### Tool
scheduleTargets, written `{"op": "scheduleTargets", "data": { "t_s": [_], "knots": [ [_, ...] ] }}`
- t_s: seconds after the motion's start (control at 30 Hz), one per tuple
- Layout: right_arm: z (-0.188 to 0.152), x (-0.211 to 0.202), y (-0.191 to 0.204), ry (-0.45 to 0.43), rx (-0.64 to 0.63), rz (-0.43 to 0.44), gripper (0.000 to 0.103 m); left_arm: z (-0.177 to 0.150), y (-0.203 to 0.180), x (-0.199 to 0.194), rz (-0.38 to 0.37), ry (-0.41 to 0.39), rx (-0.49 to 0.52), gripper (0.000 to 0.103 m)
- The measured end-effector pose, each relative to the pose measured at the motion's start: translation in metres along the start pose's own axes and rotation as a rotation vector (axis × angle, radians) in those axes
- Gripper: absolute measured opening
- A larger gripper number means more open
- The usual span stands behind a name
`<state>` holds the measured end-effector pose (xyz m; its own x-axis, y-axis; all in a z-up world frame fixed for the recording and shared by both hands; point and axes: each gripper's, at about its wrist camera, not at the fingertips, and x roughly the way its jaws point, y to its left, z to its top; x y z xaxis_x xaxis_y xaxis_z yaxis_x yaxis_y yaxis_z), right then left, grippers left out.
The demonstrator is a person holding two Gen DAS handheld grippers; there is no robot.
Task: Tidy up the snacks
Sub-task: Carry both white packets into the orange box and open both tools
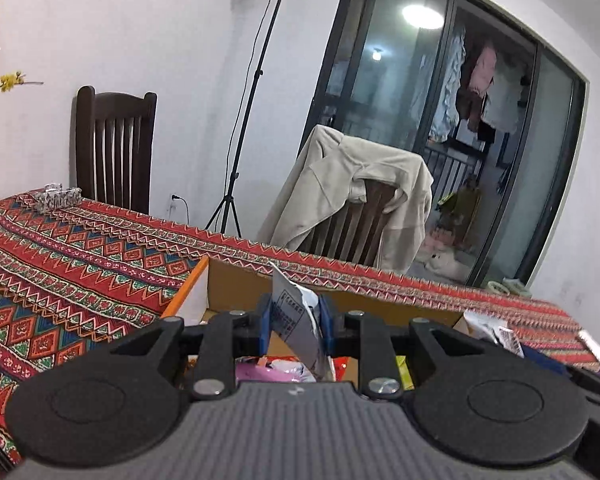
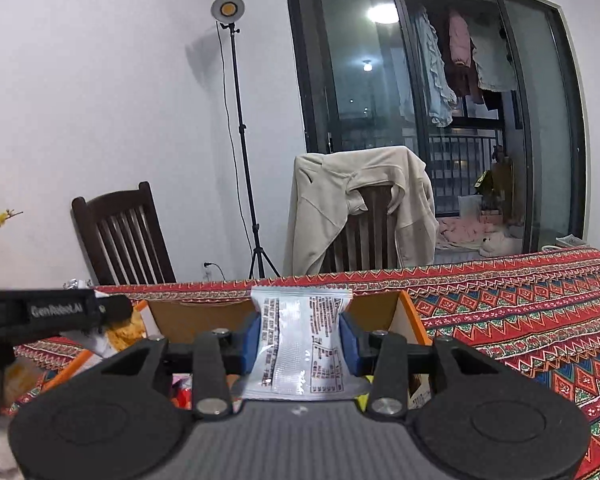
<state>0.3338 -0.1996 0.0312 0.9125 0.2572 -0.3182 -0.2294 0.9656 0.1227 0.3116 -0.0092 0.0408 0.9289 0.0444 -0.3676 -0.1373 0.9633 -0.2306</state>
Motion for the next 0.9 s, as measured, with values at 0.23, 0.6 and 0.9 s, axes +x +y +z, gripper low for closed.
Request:
{"op": "scheduleTargets", "data": {
  "t_s": [0.23, 0.6, 0.9],
  "knots": [
    [-0.005, 0.006, -0.002, 0.02, -0.005, -0.007, 0.04, -0.002, -0.006, 0.0, 0.014, -0.009, 0.028, 0.025],
    [-0.011, 0.013, -0.002, 0.055, -0.013, -0.015, 0.04, -0.005, -0.01, 0.004, 0.028, 0.008, 0.048, 0.025],
    [-0.011, 0.018, -0.002, 0.072, -0.018, -0.018, 0.041, -0.007, -0.012, 0.011, 0.069, 0.028, 0.071, 0.025]
  ]
}}
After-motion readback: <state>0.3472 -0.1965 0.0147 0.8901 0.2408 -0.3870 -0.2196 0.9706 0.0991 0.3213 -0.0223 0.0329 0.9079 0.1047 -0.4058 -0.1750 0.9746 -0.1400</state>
